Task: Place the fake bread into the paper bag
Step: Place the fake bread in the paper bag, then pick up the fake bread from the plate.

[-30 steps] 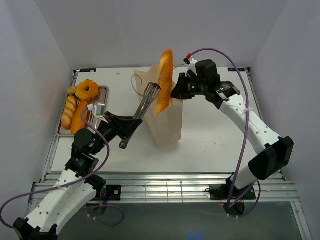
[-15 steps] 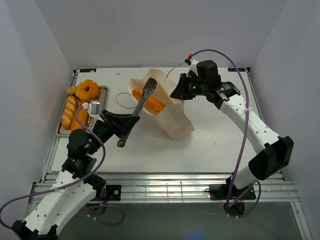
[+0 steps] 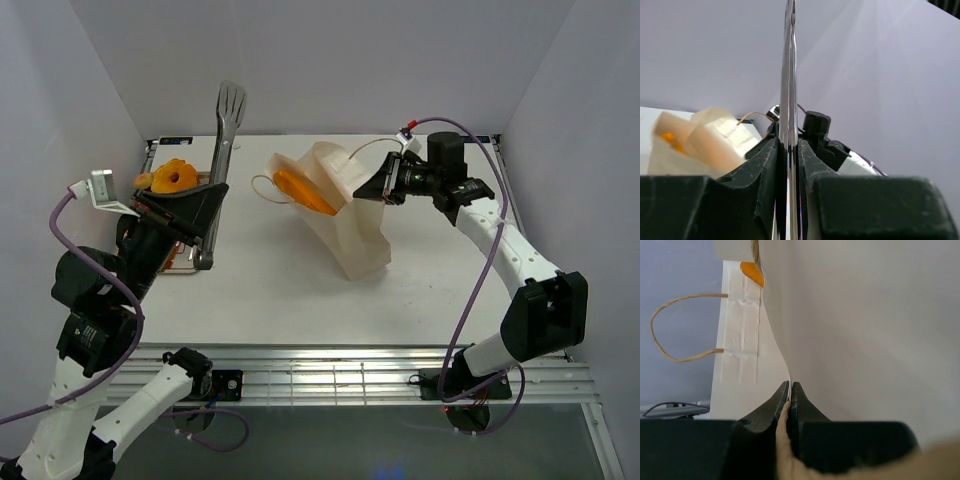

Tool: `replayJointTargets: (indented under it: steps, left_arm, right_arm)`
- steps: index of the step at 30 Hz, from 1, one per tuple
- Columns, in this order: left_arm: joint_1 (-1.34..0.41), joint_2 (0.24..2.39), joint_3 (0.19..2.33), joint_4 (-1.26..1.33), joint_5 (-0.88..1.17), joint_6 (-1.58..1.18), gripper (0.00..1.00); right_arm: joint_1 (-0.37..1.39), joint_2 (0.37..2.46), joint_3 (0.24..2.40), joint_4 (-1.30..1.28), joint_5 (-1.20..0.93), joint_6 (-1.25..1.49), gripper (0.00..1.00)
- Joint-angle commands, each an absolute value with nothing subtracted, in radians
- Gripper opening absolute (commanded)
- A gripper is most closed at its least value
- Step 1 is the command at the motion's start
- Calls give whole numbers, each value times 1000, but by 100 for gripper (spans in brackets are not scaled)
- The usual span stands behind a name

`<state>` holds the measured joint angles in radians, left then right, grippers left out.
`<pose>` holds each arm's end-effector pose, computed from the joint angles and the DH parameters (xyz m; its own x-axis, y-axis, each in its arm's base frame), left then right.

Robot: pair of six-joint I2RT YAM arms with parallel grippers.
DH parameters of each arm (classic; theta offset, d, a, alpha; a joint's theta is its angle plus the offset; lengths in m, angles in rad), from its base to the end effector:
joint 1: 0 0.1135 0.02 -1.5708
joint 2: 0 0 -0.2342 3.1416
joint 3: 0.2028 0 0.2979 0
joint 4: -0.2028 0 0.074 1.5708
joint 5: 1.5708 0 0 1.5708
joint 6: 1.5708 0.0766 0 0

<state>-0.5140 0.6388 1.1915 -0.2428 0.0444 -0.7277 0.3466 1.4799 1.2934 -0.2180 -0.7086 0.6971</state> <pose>0.1657 -0.0975 0.5033 -0.1529 -0.6768 -0.7201 0.5709 0.5343 -0.6234 0.3763 0.1889 0.2996 -0.8106 0.2255 -0.5404 -0.3915 0.4775 0.7866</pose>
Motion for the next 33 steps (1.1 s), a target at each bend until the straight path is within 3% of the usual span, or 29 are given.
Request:
replayJointTargets:
  steps: [1, 6, 11, 27, 33]
  left_arm:
    - [-515, 661, 1256, -409, -74, -690, 29]
    - [-515, 669, 1249, -474, -121, -678, 29]
    - [-515, 635, 1111, -531, -228, -690, 33]
    - [-515, 753, 1075, -683, -439, -658, 34]
    - [-476, 853, 1051, -713, -413, -715, 37]
  right_arm:
    - [311, 1439, 1302, -81, -839, 793, 8]
    - [310, 1468, 1425, -317, -737, 588, 8]
    - [311, 1482, 1492, -507, -552, 431, 8]
    - [295, 1468, 1457, -517, -506, 348, 8]
    - [295, 1460, 1445, -508, -537, 344, 8]
